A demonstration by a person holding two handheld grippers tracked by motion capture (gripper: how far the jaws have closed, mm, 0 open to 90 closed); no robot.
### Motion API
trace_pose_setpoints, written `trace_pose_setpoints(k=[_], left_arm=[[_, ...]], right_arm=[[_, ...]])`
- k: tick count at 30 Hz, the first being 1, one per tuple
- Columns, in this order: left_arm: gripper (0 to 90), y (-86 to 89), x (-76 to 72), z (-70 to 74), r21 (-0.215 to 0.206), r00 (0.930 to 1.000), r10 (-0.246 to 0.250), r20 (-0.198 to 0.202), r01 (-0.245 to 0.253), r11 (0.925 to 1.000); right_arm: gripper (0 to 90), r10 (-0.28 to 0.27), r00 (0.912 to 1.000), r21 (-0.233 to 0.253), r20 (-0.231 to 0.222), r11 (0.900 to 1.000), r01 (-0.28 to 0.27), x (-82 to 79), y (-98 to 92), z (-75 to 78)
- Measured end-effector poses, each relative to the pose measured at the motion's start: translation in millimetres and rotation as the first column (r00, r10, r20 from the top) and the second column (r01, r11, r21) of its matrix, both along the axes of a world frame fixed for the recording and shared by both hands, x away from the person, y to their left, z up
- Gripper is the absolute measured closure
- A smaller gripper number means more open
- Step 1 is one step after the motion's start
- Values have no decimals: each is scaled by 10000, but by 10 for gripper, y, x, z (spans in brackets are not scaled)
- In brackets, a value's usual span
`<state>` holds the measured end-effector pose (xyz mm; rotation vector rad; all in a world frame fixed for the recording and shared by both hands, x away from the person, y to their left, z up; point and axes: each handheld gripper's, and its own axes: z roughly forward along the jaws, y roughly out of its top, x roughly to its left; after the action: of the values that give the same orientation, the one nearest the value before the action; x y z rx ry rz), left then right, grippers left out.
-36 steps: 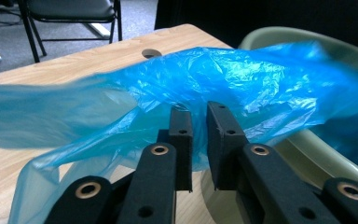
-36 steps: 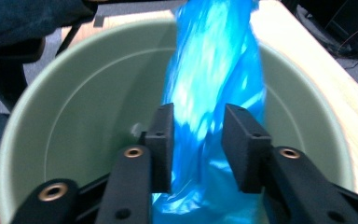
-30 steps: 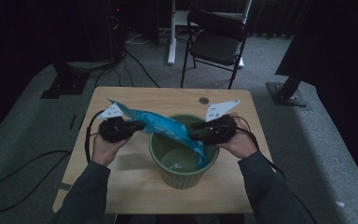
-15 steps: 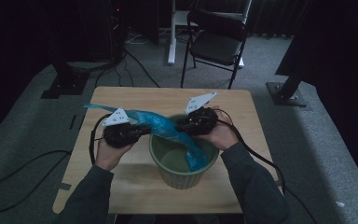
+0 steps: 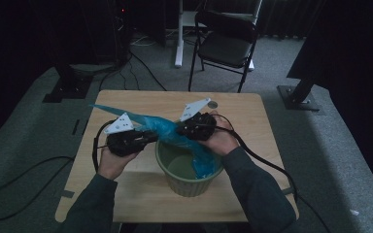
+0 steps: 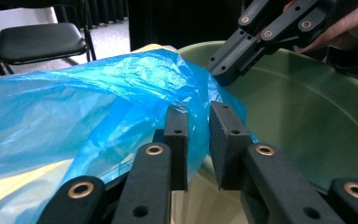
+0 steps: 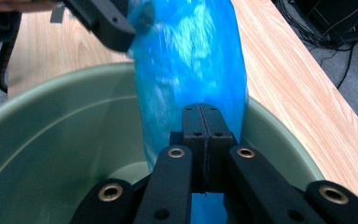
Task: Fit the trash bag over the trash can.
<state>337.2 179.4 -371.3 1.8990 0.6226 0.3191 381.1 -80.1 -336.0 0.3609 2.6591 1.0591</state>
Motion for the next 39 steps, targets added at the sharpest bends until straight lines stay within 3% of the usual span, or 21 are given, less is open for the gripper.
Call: trace_pose_setpoints(k=[4, 7, 8, 9, 12, 14, 17, 28, 33, 39], left_arm=[[780, 59, -19, -5, -11, 10000, 64, -17, -64, 10000], [799, 24, -25, -3, 2, 10000, 5, -3, -5, 10000], [803, 24, -25, -3, 2, 10000, 5, -3, -5, 10000], [803, -30, -34, 10, 15, 9998, -187, 51, 187, 9998], [803, -71, -43, 20, 43, 9994, -321, 106, 320, 9995], [801, -99, -58, 25, 100, 9989, -438, 140, 437, 9990], [767, -57, -85, 33, 84, 9990, -387, 208, 385, 9992], [693, 219, -128, 187, -417, 9977, 388, 559, -365, 9985], [650, 197, -125, 238, -335, 9968, 370, 701, -347, 9988], [627, 61, -77, 227, -25, 9987, 76, 508, -75, 10000]], right_arm=[[900, 26, 10000, 18, 53, 10000, -26, -42, -64, 14], [675, 224, 9995, 536, -226, 9983, -211, -54, -57, 56], [675, 224, 9995, 536, -226, 9983, -211, -54, -57, 56], [575, 192, 9998, 523, -64, 9985, -188, -65, 1, 59], [576, 255, 9997, 433, -24, 9987, -254, -63, 40, 44], [764, 285, 9996, 221, -12, 9993, -285, -47, 79, 11], [886, 226, 9997, -69, 112, 9997, -225, -59, 72, -11], [898, 381, 9991, -191, 192, 9991, -378, -124, -35, -37], [898, 422, 9989, -192, 186, 9989, -418, -127, -39, -41], [898, 498, 9986, -203, 159, 9986, -495, -133, -21, -57]])
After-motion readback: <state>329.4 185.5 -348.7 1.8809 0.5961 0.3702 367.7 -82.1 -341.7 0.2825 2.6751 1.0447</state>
